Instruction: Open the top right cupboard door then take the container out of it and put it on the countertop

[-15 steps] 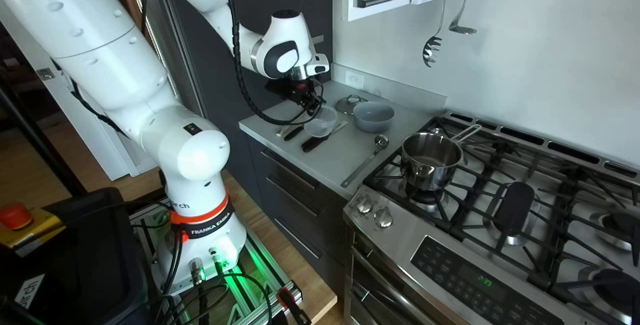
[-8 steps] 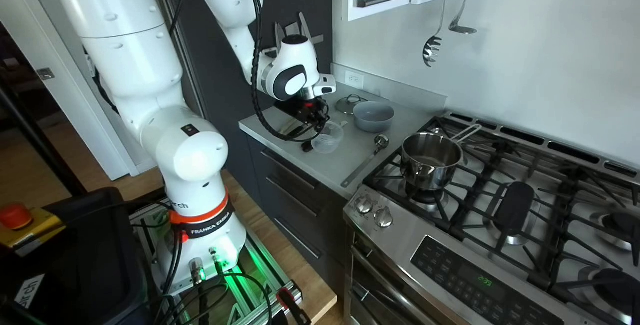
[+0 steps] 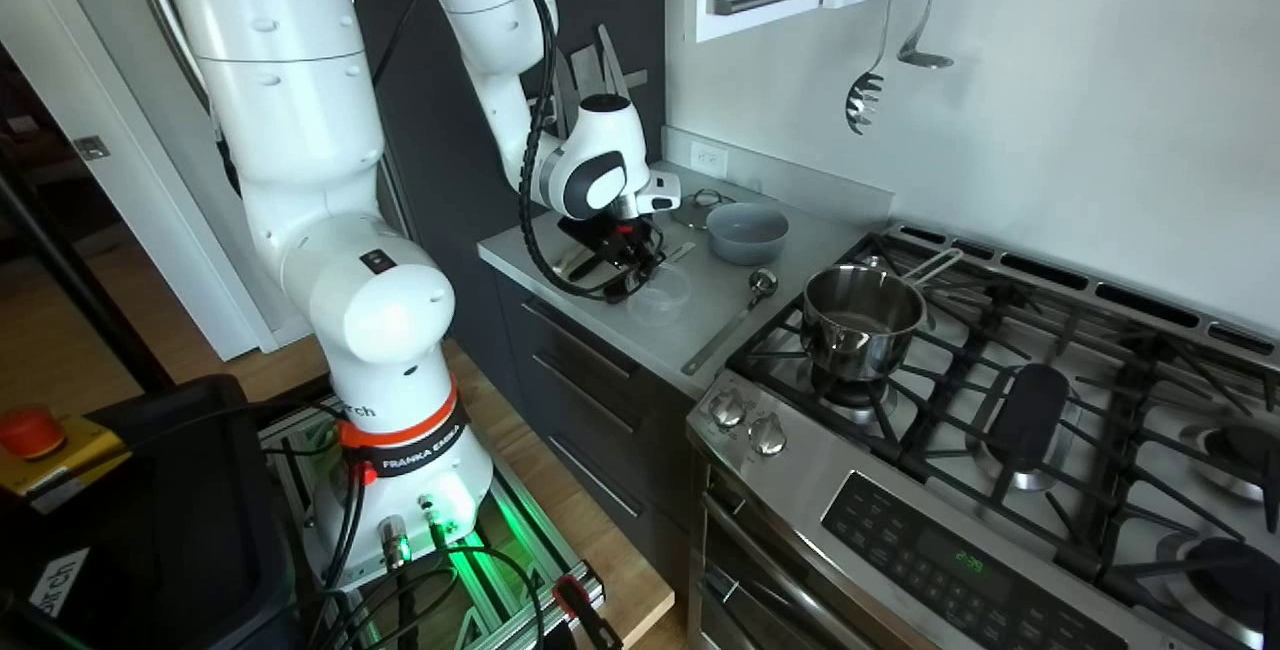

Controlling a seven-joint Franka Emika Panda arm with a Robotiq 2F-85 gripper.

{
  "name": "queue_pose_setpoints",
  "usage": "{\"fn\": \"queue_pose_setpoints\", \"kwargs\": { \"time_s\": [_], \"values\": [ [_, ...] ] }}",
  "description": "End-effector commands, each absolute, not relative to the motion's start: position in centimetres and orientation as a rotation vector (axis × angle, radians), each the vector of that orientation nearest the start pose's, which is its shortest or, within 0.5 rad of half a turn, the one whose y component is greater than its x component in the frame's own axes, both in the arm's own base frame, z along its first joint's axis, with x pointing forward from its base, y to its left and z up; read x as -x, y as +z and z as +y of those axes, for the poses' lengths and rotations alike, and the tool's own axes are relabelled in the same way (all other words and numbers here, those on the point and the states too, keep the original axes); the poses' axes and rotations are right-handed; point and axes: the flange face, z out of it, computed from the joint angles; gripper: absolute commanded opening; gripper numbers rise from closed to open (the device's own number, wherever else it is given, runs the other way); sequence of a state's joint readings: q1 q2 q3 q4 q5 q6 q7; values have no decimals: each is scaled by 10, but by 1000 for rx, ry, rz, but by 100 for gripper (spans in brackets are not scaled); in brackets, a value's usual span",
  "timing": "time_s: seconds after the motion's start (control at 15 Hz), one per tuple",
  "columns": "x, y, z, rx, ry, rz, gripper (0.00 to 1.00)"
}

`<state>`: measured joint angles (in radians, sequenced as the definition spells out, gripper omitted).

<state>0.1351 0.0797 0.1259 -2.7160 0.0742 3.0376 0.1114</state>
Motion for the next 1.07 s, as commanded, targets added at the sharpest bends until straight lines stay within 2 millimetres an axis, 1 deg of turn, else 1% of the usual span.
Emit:
{"fn": "queue_pose_setpoints", "kwargs": {
  "time_s": [0.0, 0.07, 0.2, 0.27, 0.47, 0.6, 0.73, 0.8, 0.93, 1.0],
  "values": [
    [-422, 216, 108, 3043, -350, -80, 10],
    [-424, 215, 108, 3043, -348, -77, 33],
    [-425, 218, 110, 3037, -347, -67, 36],
    [-424, 222, 109, 3039, -351, -63, 42],
    [-415, 238, 107, 3047, -359, -71, 66],
    [-406, 252, 107, 3047, -354, -74, 81],
    [-394, 266, 113, 3040, -325, -89, 95],
    [-388, 275, 114, 3037, -324, -81, 100],
    [-378, 294, 119, 3023, -319, -83, 100],
    [-379, 305, 122, 3017, -323, -81, 100]
  ]
}}
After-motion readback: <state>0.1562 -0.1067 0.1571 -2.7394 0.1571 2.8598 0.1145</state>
